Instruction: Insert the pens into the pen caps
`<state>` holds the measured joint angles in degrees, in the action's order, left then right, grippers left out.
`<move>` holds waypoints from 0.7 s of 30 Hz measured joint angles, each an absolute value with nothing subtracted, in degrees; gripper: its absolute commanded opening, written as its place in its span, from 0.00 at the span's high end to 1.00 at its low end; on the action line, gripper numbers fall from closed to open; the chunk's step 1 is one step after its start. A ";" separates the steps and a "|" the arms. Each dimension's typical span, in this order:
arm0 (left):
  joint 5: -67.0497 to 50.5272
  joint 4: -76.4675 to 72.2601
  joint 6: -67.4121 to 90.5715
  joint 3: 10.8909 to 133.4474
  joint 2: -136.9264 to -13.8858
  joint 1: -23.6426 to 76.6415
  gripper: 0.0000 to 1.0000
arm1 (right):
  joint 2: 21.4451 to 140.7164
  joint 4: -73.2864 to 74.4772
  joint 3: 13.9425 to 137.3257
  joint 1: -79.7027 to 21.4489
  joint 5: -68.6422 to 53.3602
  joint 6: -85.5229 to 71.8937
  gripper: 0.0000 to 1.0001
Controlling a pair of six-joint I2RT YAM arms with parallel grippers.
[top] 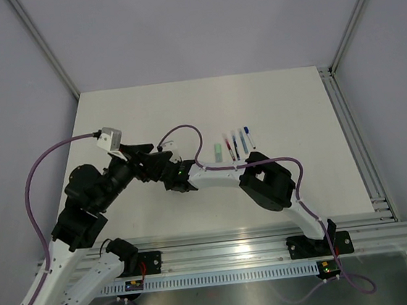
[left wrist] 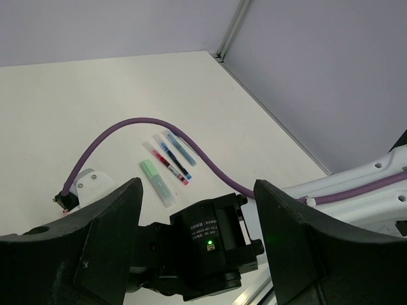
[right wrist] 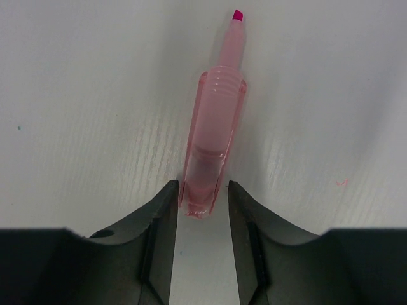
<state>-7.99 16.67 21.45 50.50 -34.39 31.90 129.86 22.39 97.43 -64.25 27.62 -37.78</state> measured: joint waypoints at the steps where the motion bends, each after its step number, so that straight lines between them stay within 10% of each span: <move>1: -8.16 16.67 21.45 50.50 -34.50 31.90 0.27 | 129.91 22.39 97.43 -64.25 27.83 -37.80 0.61; 7: -8.62 16.67 21.45 50.50 -35.31 31.83 0.27 | 129.99 22.00 97.08 -64.25 29.45 -38.22 0.80; 21: -8.47 16.69 21.71 50.50 -36.49 31.48 0.39 | 107.94 13.32 70.57 -65.08 32.05 -37.06 0.85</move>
